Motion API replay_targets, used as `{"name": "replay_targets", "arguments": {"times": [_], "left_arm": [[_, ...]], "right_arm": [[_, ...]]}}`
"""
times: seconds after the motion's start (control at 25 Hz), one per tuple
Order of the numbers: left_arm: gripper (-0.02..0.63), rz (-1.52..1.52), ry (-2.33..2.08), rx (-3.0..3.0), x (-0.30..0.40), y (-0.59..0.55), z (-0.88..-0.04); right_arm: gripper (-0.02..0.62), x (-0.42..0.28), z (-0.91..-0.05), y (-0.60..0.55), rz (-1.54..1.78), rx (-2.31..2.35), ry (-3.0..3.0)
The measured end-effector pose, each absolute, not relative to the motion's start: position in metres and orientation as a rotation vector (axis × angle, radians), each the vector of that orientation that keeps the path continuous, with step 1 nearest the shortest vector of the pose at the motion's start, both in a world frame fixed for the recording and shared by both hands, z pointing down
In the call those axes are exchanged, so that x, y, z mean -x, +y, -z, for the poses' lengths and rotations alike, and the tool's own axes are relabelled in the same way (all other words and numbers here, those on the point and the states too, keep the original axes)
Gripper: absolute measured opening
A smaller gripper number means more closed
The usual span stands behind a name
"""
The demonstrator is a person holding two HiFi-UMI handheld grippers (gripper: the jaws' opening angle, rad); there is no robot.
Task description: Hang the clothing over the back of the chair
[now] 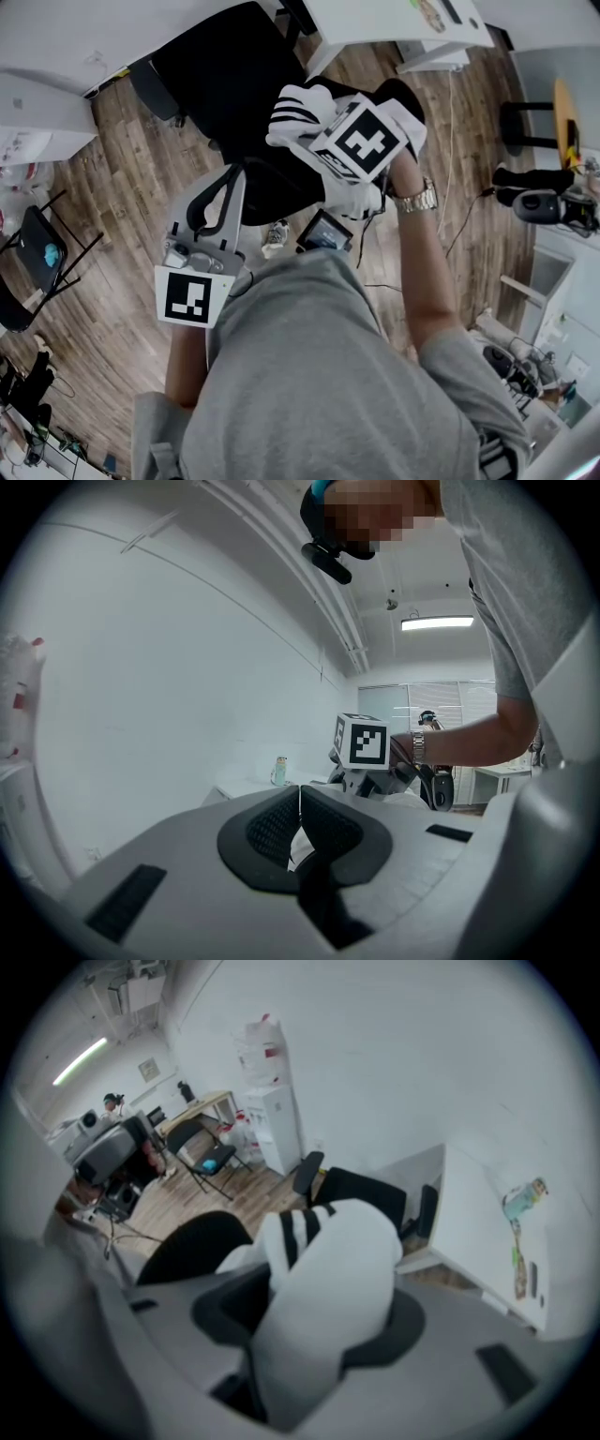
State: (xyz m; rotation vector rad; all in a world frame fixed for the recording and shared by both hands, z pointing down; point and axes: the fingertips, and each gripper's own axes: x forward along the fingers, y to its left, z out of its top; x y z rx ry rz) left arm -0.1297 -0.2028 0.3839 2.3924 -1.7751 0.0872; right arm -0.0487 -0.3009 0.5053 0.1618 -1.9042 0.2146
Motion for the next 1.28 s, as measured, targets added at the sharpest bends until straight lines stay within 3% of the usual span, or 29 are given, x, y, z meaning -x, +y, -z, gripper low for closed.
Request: {"name": "replay_targets", "arguments": {"times": [0.4,1.28], "left_arm": [[0.037,-0.085,-1.784,-2.394,0.129,-0.193,-0.383],[0.037,-0.073,-1.806,-2.407,0.115,-0.175,-0.373]], "right_arm": [[0.279,0.041,-0.49,-0.309,-0.105,-0.219,-1.921],[0.301,0.019,-0.446,-0.317,-0.049,-0.375,-2.001]]}}
